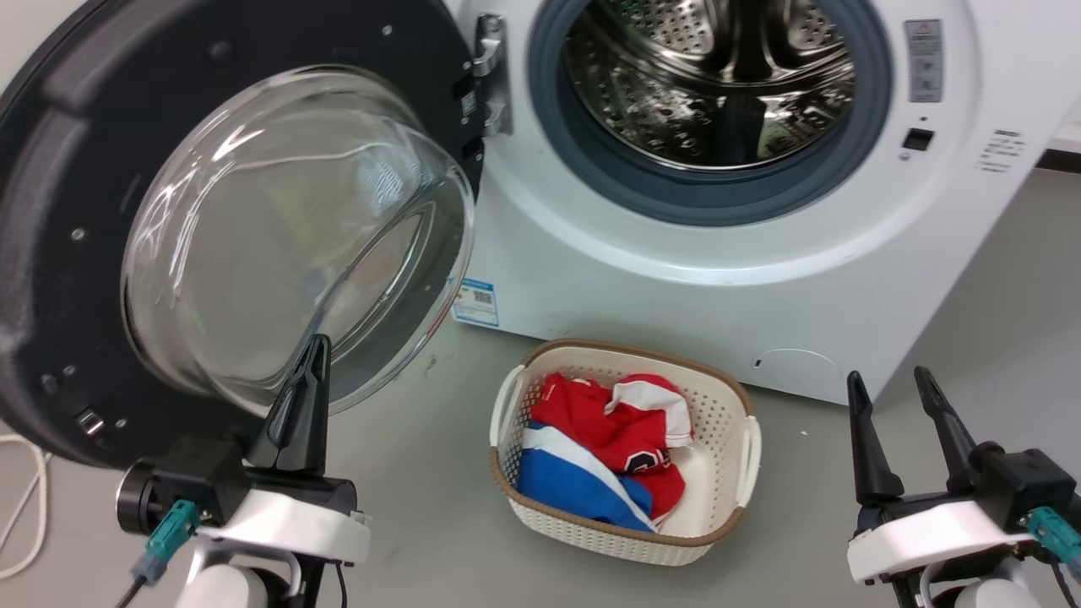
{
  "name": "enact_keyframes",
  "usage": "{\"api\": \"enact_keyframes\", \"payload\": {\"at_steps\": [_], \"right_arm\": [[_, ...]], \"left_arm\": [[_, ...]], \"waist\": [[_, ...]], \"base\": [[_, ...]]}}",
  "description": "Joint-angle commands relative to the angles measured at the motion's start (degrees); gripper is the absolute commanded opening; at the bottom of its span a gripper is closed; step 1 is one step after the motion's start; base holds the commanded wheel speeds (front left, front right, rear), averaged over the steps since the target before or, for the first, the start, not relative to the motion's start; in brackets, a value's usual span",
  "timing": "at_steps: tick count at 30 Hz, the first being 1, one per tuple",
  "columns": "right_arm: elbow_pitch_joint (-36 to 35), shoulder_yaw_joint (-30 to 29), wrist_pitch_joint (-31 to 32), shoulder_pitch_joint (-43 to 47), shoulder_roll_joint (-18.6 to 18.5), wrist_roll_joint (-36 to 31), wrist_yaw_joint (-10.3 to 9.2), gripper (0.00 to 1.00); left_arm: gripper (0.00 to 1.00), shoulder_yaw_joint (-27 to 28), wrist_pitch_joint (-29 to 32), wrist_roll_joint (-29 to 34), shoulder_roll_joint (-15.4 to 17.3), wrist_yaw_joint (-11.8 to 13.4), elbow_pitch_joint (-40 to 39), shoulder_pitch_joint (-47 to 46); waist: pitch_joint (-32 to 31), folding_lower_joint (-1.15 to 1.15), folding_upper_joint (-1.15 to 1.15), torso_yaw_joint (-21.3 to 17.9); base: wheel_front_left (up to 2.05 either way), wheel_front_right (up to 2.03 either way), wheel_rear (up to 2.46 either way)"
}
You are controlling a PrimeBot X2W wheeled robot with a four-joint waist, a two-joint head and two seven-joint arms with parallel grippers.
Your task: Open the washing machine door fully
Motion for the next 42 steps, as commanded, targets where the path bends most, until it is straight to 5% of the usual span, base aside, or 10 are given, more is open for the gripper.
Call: {"api": "enact_keyframes", "payload": {"at_steps": [1, 12, 14, 15, 16, 42], "right_arm": [[-0.76, 0.49, -0.12, 1.02, 0.11, -0.43, -0.03, 1.0], [-2.92, 1.71, -0.11, 3.59, 0.13, -1.37, -0.03, 1.0], [-3.21, 1.4, -0.11, 4.19, 0.14, -2.74, -0.03, 1.0], [-3.25, 1.48, -0.11, 4.47, 0.14, -2.41, -0.03, 1.0], [-3.49, 1.57, -0.11, 4.68, 0.15, -2.34, -0.03, 1.0], [-8.86, 0.42, -0.12, 6.13, 0.14, -6.69, -0.03, 1.0]], "left_arm": [[0.0, 0.59, -0.13, 0.49, -1.09, 0.32, -1.2, 1.87], [0.0, 2.67, -0.13, 4.48, -5.73, -0.38, -0.93, 8.08], [0.37, 2.94, -0.13, 4.87, -6.33, -0.75, -0.4, 8.65], [0.92, 3.07, -0.13, 5.24, -6.63, -0.95, -0.03, 8.93], [1.0, 3.29, -0.13, 5.57, -6.97, -1.09, 0.16, 8.98], [1.0, 4.96, -0.13, 8.12, -9.48, -3.57, 2.27, 8.61]], "waist": [[-1.61, 0.0, 0.0, -2.87], [-3.01, 0.0, 0.0, -10.76], [-2.82, 0.0, 0.0, -11.62], [-2.77, 0.0, 0.0, -12.01], [-2.72, 0.0, 0.0, -12.37], [-1.36, 0.0, 0.0, -15.07]], "base": [[0.0, 0.0, 0.0], [0.0, 0.0, 0.0], [0.0, 0.0, 0.0], [0.0, 0.0, 0.0], [0.0, 0.0, 0.0], [0.0, 0.0, 0.0]]}}
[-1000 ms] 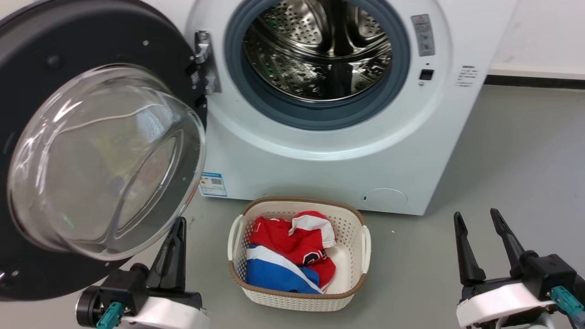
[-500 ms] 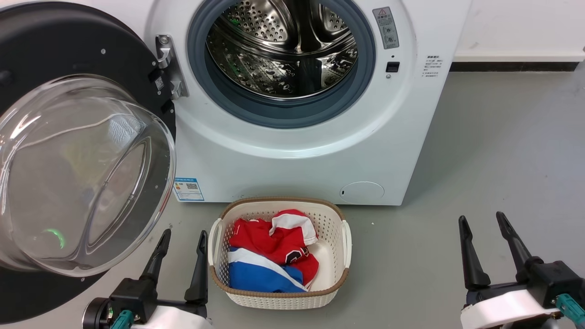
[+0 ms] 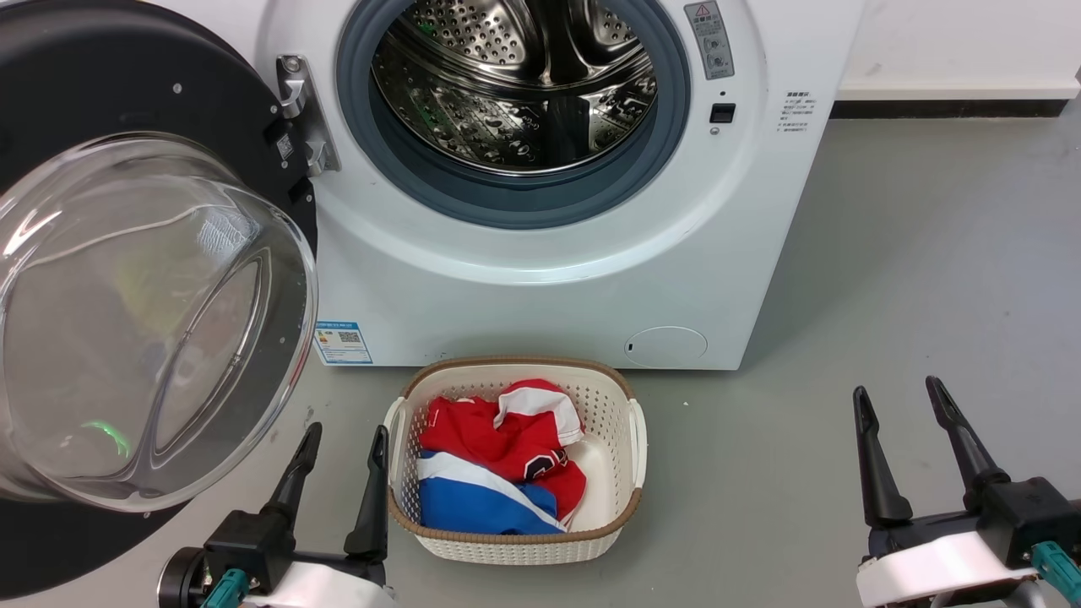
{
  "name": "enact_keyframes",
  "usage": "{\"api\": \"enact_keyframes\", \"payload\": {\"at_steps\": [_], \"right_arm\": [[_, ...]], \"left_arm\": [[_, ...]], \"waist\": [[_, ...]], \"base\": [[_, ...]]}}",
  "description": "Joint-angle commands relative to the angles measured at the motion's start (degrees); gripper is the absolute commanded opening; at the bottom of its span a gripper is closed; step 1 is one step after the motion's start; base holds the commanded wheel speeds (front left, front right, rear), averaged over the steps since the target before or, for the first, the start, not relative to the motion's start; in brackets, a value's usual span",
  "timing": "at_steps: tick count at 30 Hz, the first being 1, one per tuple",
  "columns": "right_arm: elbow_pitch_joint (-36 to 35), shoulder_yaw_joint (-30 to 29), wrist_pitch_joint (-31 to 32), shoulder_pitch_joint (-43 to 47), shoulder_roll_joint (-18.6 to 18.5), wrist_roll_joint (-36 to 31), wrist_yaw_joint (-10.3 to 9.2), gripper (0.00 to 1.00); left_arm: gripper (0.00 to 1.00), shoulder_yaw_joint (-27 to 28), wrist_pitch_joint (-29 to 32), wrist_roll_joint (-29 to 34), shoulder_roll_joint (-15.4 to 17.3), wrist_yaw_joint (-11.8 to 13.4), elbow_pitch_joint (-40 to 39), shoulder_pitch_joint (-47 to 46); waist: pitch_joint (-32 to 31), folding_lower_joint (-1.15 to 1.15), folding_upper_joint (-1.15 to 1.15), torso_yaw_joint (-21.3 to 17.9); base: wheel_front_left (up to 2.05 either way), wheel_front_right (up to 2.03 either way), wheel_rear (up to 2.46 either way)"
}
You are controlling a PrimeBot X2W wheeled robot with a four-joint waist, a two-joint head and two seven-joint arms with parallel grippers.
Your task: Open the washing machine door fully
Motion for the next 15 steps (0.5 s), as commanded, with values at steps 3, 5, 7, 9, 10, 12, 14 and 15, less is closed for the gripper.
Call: {"api": "enact_keyframes", "payload": {"at_steps": [3, 5, 7, 9, 10, 12, 14, 15], "right_arm": [[-0.33, 0.0, -0.11, 0.69, 0.07, 0.25, -0.04, 1.0], [-0.39, 0.0, -0.11, 0.57, 0.07, 0.42, -0.04, 1.0], [-0.37, -0.06, -0.11, 0.54, 0.07, 0.53, -0.04, 1.0], [-0.24, -0.06, -0.11, 0.56, 0.07, 0.58, -0.04, 1.0], [-0.15, -0.03, -0.11, 0.59, 0.08, 0.66, -0.04, 1.0], [-0.03, 0.02, -0.11, 0.66, 0.08, 0.85, -0.04, 1.0], [0.08, -0.03, -0.11, 0.75, 0.08, 0.8, -0.04, 1.0], [0.16, -0.06, -0.11, 0.78, 0.08, 0.74, -0.04, 1.0]], "left_arm": [[1.0, 0.12, -0.13, 0.61, -0.04, -0.15, 0.11, -0.07], [1.0, 0.04, -0.13, 0.77, -0.04, -0.2, 0.23, -0.12], [1.0, 0.02, -0.13, 0.77, -0.05, -0.22, 0.36, -0.22], [1.0, 0.09, -0.13, 0.54, -0.08, -0.23, 0.52, -0.3], [1.0, 0.11, -0.13, 0.47, -0.1, -0.24, 0.59, -0.35], [1.0, 0.12, -0.13, 0.68, -0.12, -0.25, 0.91, -0.38], [1.0, 0.04, -0.13, 0.94, -0.14, -0.26, 1.08, -0.42], [1.0, 0.05, -0.13, 0.95, -0.16, -0.27, 1.22, -0.4]], "waist": [[0.0, 0.0, 0.0, -0.25], [0.11, 0.0, 0.0, -0.36], [0.18, 0.0, 0.0, -0.42], [0.2, 0.0, 0.0, -0.46], [0.2, 0.0, 0.0, -0.46], [0.15, 0.0, 0.0, -0.46], [0.04, 0.0, 0.0, -0.41], [-0.05, 0.0, 0.0, -0.38]], "base": [[0.0, 0.0, 0.0], [0.0, 0.0, 0.0], [0.0, 0.0, 0.0], [0.0, 0.0, 0.0], [0.0, 0.0, 0.0], [0.0, 0.0, 0.0], [0.0, 0.0, 0.0], [0.0, 0.0, 0.0]]}}
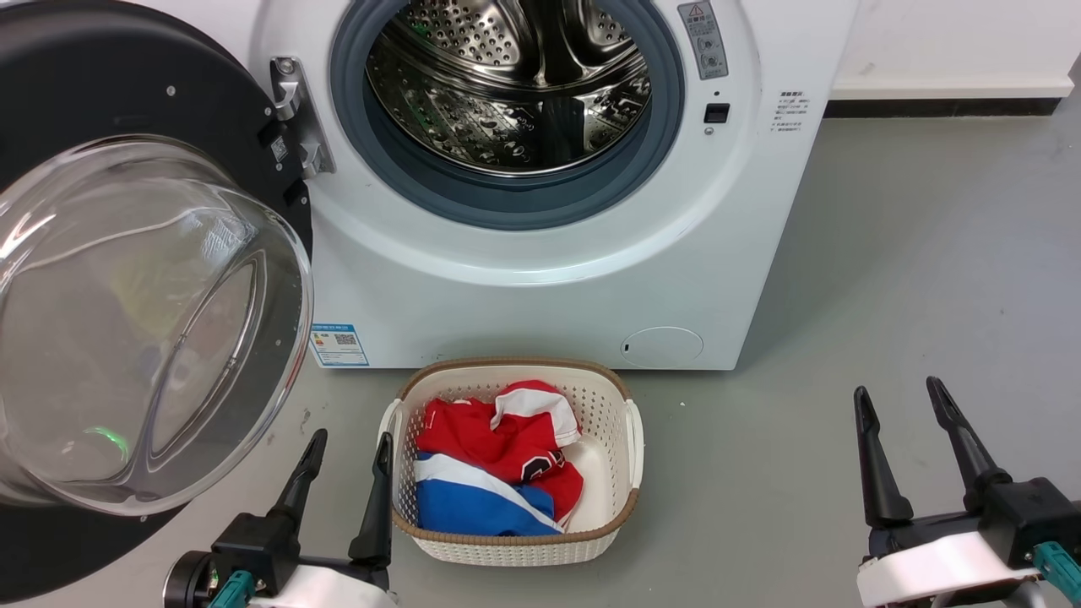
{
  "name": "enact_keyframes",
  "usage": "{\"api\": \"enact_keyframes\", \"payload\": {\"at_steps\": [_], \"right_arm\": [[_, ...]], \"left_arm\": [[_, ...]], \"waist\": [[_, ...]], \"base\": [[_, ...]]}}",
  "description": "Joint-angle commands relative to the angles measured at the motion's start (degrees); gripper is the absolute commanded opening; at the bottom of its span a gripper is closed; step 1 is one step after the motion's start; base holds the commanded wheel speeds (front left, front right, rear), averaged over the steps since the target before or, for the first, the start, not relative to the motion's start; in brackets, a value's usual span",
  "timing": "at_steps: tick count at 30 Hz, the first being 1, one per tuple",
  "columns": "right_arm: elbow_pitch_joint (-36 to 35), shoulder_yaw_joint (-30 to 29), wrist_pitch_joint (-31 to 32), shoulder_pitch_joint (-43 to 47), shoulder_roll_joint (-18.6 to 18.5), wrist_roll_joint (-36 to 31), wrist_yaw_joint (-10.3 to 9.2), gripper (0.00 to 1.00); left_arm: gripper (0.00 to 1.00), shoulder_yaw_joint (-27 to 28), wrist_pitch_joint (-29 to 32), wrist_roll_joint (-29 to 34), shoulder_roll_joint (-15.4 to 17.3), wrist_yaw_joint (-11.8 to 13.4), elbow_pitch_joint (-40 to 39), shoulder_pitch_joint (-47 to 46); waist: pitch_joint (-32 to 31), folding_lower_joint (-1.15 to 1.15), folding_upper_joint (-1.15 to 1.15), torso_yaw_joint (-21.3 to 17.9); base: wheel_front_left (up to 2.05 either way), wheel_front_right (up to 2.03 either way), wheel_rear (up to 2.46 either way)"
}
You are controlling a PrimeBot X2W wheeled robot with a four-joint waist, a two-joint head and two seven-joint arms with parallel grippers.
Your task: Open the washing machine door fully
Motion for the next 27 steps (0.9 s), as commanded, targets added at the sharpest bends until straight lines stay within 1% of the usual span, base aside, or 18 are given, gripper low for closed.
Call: {"api": "enact_keyframes", "payload": {"at_steps": [1, 11, 12, 16, 27], "right_arm": [[0.2, -0.09, -0.11, 0.78, 0.08, 0.08, -0.04, 1.0], [0.62, 0.15, -0.11, 0.3, 0.07, -0.09, -0.04, 1.0], [0.49, 0.15, 0.0, -0.01, 0.01, -0.02, 0.0, 0.0], [2.2, 0.18, 0.24, 0.17, 0.02, 0.86, 0.0, 0.0], [3.59, -0.25, 3.39, -1.09, -0.05, 14.83, 0.0, 0.0]], "left_arm": [[1.0, -0.05, -0.13, 0.36, -0.04, -0.07, 0.11, -0.35], [1.0, -0.48, -0.13, -0.65, -0.13, -0.09, -0.16, -0.06], [0.0, -0.32, 0.0, -0.71, -0.19, 0.0, -0.01, 0.02], [0.0, -0.43, 0.12, -1.72, -0.23, 0.0, 1.38, 0.75], [0.0, 0.22, 2.78, -14.82, 0.34, 0.08, 2.13, -0.65]], "waist": [[-0.15, 0.0, 0.0, 0.05], [-0.32, 0.0, 0.0, -0.15], [-0.32, 0.0, 0.0, -0.14], [-0.31, 0.0, 0.0, -0.14], [-0.36, 0.0, 0.0, -0.11]], "base": [[0.0, 0.0, 0.0], [0.0, 0.0, 0.0], [0.0, 0.0, 0.0], [0.0, 0.0, 0.0], [0.0, 0.0, 0.0]]}}
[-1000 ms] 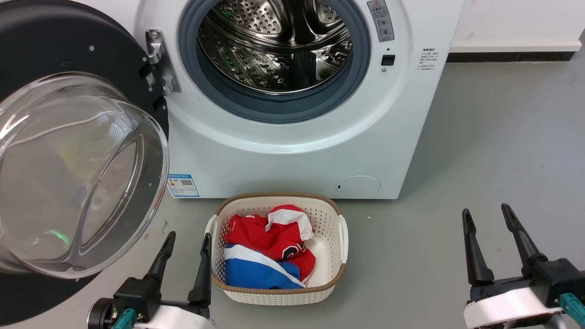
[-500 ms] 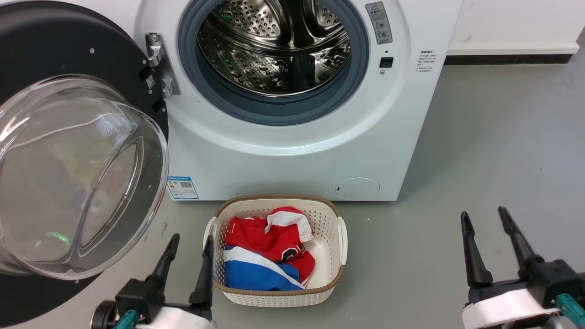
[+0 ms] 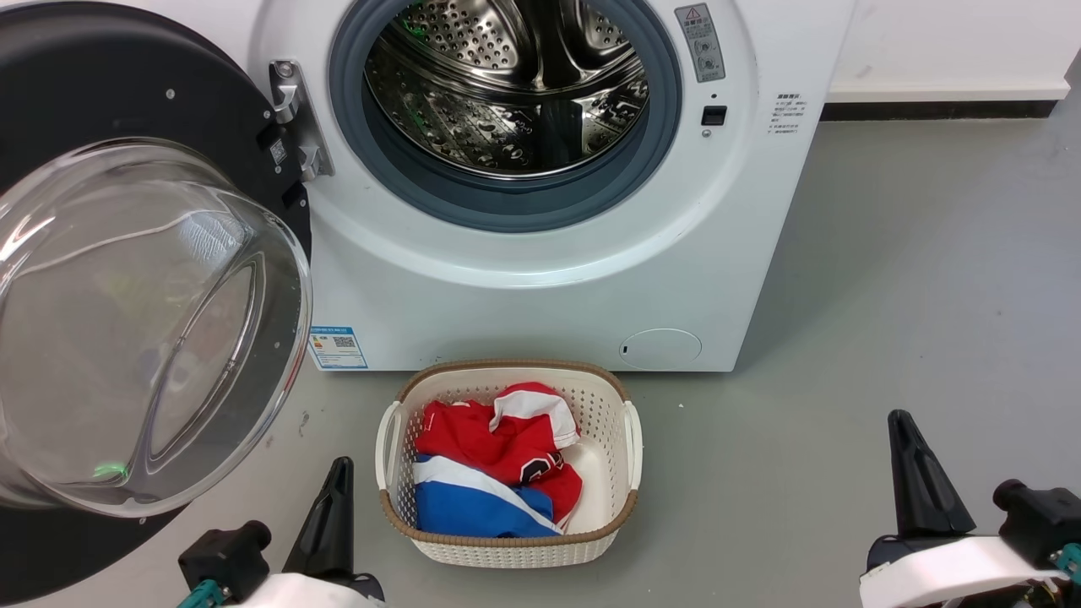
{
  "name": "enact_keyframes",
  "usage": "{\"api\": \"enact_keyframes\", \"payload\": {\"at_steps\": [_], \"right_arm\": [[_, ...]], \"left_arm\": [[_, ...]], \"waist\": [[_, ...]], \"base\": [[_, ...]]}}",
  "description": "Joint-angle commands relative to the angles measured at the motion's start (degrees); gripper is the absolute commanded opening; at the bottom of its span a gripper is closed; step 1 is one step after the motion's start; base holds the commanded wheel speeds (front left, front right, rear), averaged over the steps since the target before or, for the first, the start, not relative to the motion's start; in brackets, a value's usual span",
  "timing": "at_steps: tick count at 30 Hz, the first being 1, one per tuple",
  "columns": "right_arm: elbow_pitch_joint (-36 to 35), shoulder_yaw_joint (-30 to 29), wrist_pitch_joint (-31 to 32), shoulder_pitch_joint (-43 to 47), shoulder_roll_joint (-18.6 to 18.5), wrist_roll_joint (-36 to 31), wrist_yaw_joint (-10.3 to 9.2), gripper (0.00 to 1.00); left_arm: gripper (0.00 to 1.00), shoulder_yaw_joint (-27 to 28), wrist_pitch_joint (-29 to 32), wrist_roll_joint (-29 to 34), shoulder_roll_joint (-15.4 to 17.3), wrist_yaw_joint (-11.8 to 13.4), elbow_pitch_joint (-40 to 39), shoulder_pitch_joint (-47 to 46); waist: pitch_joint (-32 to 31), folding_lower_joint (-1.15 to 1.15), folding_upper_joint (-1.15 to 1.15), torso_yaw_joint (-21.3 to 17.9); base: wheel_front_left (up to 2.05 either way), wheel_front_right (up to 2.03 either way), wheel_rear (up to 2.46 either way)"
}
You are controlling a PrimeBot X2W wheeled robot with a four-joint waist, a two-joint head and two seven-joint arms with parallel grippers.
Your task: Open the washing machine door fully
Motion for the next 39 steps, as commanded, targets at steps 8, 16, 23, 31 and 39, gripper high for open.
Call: {"api": "enact_keyframes", "payload": {"at_steps": [8, 16, 23, 31, 39], "right_arm": [[0.59, -0.59, 2.85, -2.67, -0.13, 13.25, -0.01, 0.0], [1.44, -0.86, 4.67, -3.34, -0.16, 21.2, -0.01, 0.0], [2.08, -1.1, 6.17, -4.03, -0.18, 27.61, -0.01, 0.0], [2.71, -1.32, 7.57, -4.53, -0.18, 33.5, -0.01, 0.0], [3.39, -1.56, 9.03, -5.12, -0.19, 39.78, -0.01, 0.0]], "left_arm": [[0.0, 0.77, 2.53, -12.36, 0.8, -0.01, 0.31, -2.96], [0.0, 1.26, 4.14, -19.74, 1.01, -0.04, 0.85, -3.8], [0.0, 1.71, 5.49, -25.62, 1.13, -0.05, 1.11, -4.45], [0.0, 2.15, 6.78, -31.03, 1.19, -0.06, 1.41, -5.02], [0.0, 2.7, 8.16, -36.78, 1.22, -0.08, 1.76, -5.64]], "waist": [[-0.05, 0.0, 0.0, 0.03], [-0.09, 0.0, 0.0, 0.05], [-0.11, 0.0, 0.0, 0.07], [-0.14, 0.0, 0.0, 0.08], [-0.17, 0.0, 0.0, 0.1]], "base": [[0.0, 0.0, 0.0], [0.0, 0.0, 0.0], [0.0, 0.0, 0.0], [0.0, 0.0, 0.0], [0.0, 0.0, 0.0]]}}
